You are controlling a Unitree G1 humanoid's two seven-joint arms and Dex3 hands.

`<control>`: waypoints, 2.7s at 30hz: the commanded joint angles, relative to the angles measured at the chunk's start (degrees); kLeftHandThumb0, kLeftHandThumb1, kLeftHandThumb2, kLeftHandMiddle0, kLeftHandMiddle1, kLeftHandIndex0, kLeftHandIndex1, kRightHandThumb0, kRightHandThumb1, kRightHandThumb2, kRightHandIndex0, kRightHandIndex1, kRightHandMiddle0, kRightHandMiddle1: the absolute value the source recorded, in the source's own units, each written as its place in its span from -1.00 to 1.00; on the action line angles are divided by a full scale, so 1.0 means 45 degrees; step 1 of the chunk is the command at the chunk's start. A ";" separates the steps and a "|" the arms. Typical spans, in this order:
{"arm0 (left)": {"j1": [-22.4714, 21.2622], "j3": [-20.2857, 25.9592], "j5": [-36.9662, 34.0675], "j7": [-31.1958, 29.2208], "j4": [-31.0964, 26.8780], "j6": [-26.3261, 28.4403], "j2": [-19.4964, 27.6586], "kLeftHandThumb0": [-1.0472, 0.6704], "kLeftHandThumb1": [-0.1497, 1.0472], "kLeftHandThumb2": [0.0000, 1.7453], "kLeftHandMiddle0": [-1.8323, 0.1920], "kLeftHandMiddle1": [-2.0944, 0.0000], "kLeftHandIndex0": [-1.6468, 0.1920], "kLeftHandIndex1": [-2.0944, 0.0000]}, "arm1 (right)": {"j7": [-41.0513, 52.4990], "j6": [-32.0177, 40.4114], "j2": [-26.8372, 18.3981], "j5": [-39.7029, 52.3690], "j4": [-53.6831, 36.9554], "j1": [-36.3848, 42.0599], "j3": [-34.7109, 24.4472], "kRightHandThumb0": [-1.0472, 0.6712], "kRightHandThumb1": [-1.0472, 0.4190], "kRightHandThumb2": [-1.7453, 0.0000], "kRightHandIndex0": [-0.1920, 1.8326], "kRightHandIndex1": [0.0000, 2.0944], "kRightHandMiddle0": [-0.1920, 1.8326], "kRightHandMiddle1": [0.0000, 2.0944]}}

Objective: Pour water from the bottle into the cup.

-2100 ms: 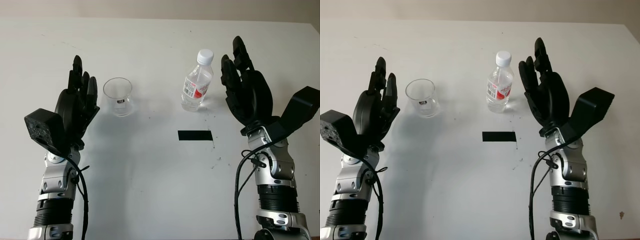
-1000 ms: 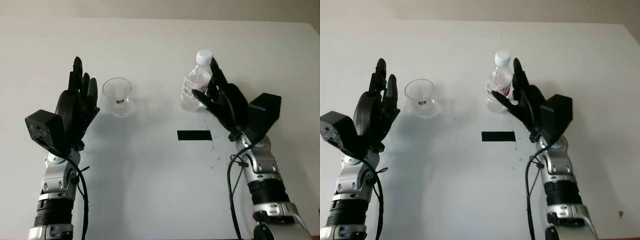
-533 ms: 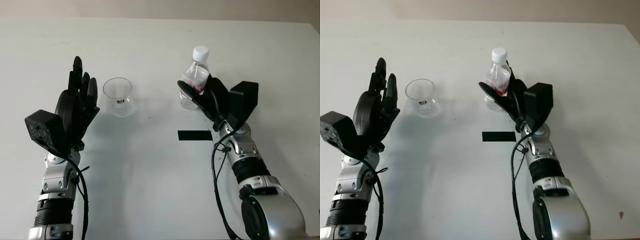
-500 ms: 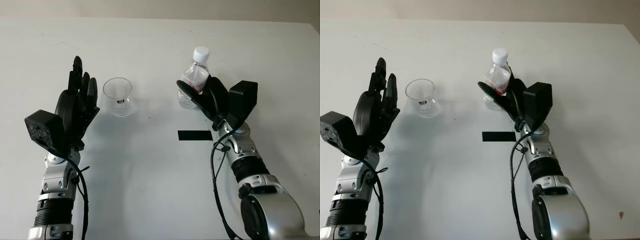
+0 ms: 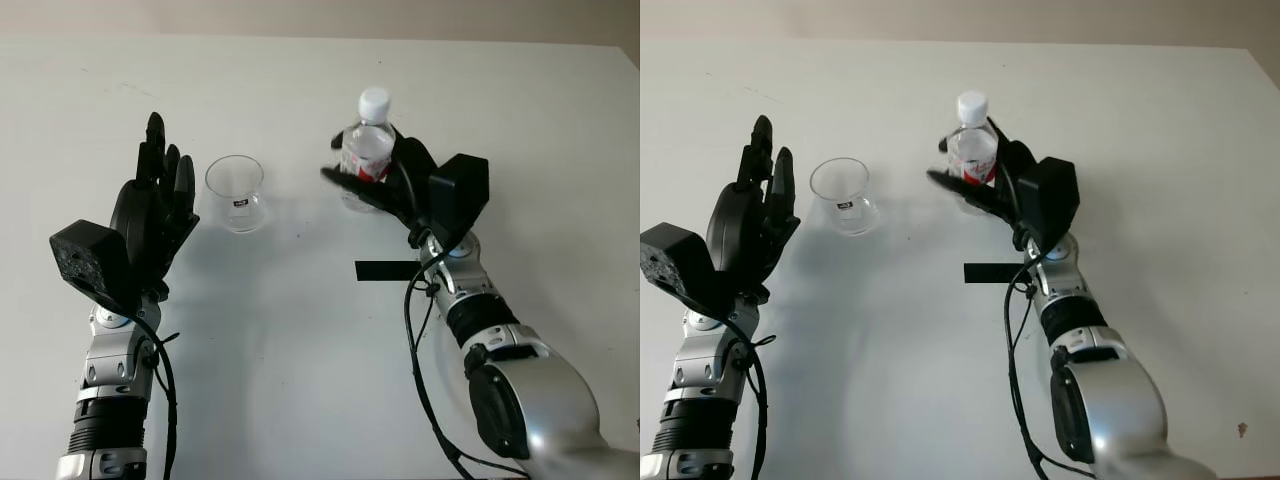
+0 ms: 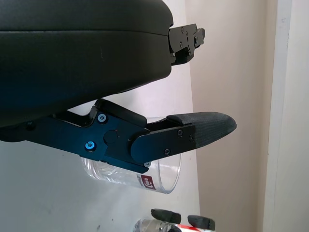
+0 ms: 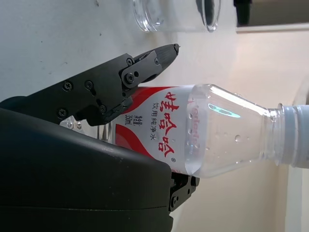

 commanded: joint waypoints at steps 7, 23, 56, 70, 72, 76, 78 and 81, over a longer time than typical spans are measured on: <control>-0.0266 0.0138 -0.0031 0.0209 0.0252 -0.0342 -0.0049 -0.66 1.00 -0.26 0.90 0.94 0.94 0.94 | -0.2485 -0.0711 -0.0782 -0.2773 0.0306 -0.1488 0.1664 0.11 -1.00 0.83 0.24 1.00 0.24 1.00; -0.0389 0.0146 -0.0022 0.0492 0.0687 -0.0681 -0.0316 -0.55 1.00 -0.22 0.88 0.94 0.92 0.94 | -0.6584 0.0449 -0.1191 -0.6643 0.2099 -0.4751 0.4375 0.06 -1.00 0.86 0.09 1.00 -0.15 1.00; -0.0491 -0.0045 0.0135 0.0618 0.1241 -0.1344 -0.0481 -0.59 1.00 -0.27 0.86 0.95 0.89 0.95 | -1.0581 0.1844 -0.0431 -1.0364 0.2803 -0.6306 0.8239 0.02 -0.99 0.78 0.13 1.00 -0.56 1.00; -0.0515 -0.0152 0.0271 0.0520 0.1280 -0.1330 -0.0469 -0.61 1.00 -0.24 0.89 0.95 0.92 0.95 | -1.4035 0.2379 -0.0601 -1.3478 0.3085 -0.6933 1.1136 -0.18 -0.95 0.94 0.41 1.00 -0.12 1.00; -0.0532 -0.0140 0.0267 0.0532 0.1297 -0.1321 -0.0500 -0.61 1.00 -0.24 0.89 0.95 0.92 0.95 | -1.4318 0.2446 -0.0629 -1.3726 0.3107 -0.6992 1.1383 -0.17 -0.95 0.94 0.43 1.00 -0.10 1.00; -0.0526 -0.0120 0.0248 0.0522 0.1299 -0.1303 -0.0505 -0.61 1.00 -0.24 0.89 0.95 0.92 0.95 | -1.4832 0.2596 -0.0679 -1.4180 0.3154 -0.7085 1.1847 -0.19 -0.95 0.94 0.43 1.00 -0.07 1.00; -0.0502 -0.0113 0.0238 0.0491 0.1289 -0.1283 -0.0484 -0.61 1.00 -0.24 0.89 0.95 0.93 0.95 | -1.4883 0.2725 -0.0676 -1.4373 0.3172 -0.7156 1.2052 -0.21 -0.94 0.94 0.43 1.00 -0.07 1.00; -0.0474 -0.0114 0.0255 0.0485 0.1276 -0.1271 -0.0470 -0.62 1.00 -0.25 0.89 0.95 0.93 0.95 | -1.5037 0.2978 -0.0674 -1.4620 0.3194 -0.7241 1.2302 -0.23 -0.94 0.94 0.41 1.00 -0.10 1.00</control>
